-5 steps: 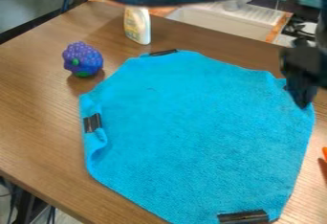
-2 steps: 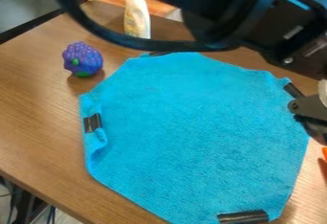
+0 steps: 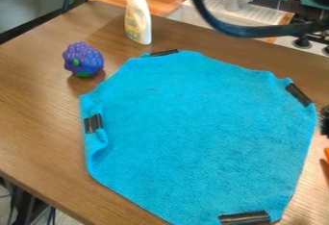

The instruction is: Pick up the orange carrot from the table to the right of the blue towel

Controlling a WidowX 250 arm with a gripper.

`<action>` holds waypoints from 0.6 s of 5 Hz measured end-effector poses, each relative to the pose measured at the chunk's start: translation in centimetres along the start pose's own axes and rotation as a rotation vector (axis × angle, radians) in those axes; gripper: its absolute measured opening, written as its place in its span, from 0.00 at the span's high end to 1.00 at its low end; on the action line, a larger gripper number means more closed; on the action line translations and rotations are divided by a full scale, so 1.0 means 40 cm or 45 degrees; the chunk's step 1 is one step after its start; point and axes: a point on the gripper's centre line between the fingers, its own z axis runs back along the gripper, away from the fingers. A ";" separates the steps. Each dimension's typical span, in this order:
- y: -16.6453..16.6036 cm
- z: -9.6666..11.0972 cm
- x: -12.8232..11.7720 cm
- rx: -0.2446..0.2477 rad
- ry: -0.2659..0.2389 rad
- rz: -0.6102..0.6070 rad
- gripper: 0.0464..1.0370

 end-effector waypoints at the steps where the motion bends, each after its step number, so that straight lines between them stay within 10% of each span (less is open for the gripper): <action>1: -0.010 -0.004 -0.008 0.020 0.047 0.089 0.04; 3: 0.001 -0.017 -0.018 0.072 0.081 0.163 0.04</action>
